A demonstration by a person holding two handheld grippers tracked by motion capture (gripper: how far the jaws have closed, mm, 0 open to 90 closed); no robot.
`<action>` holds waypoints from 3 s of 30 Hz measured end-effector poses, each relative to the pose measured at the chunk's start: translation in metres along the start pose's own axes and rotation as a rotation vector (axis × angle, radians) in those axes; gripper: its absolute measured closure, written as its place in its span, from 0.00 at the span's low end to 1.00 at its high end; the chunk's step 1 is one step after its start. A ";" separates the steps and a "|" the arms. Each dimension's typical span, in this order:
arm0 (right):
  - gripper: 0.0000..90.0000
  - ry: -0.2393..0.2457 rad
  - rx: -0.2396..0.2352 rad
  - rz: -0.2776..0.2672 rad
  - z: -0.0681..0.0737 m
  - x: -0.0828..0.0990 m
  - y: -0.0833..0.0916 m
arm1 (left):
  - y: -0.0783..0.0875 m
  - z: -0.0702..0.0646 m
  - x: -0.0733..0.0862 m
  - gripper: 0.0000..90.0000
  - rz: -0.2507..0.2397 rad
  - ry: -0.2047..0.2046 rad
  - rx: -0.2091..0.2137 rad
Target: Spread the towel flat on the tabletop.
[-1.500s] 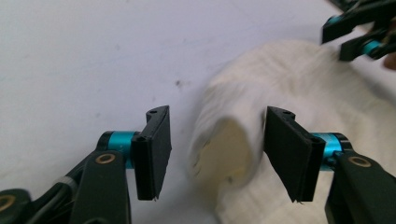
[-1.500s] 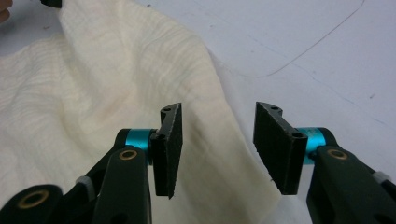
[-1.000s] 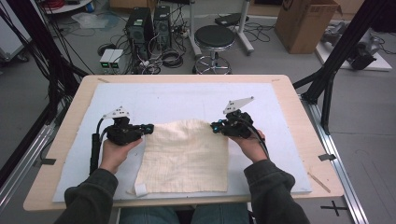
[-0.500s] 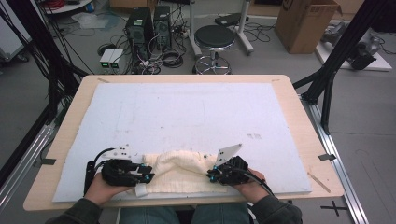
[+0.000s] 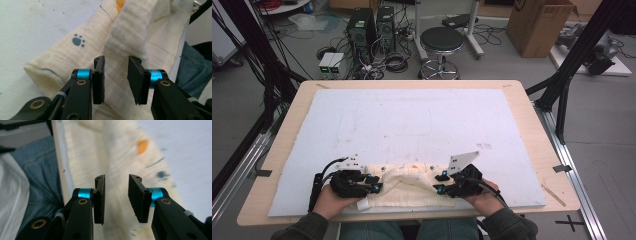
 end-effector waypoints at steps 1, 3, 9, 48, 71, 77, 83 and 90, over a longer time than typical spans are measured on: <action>0.75 -0.006 0.017 -0.012 -0.004 -0.002 0.005 | 0.000 0.000 0.000 0.75 0.005 -0.005 -0.002; 0.76 -0.021 0.041 -0.020 -0.012 -0.004 0.008 | -0.001 0.000 0.001 0.75 0.004 -0.007 -0.003; 0.77 -0.100 0.031 0.021 -0.039 -0.001 -0.009 | -0.001 -0.001 0.001 0.74 -0.006 -0.033 -0.002; 0.98 -0.117 0.088 -0.010 -0.044 0.021 0.005 | -0.005 0.006 0.000 0.92 0.003 -0.066 -0.068; 0.98 -0.032 0.134 -0.009 -0.040 0.001 0.016 | 0.015 0.032 -0.016 0.94 -0.162 0.079 -0.093; 0.98 -0.060 0.146 -0.023 -0.064 -0.007 0.025 | 0.000 0.054 -0.036 0.94 -0.149 0.123 -0.216; 0.98 -0.115 0.247 -0.042 -0.125 -0.043 0.037 | -0.017 0.089 -0.080 0.95 -0.231 0.176 -0.363; 0.70 -0.203 0.381 -0.154 -0.171 -0.058 0.047 | -0.034 0.125 -0.102 0.75 -0.261 0.244 -0.466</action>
Point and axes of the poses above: each handheld gripper's, and its own axes: y roughly backward along the jaws, x roughly out of its underside, z roughly to its left, the point moved 1 cm from there along -y, roughly forward along the jaws, and after that the axes turned 14 degrees about -x, right-handed, at the moved point
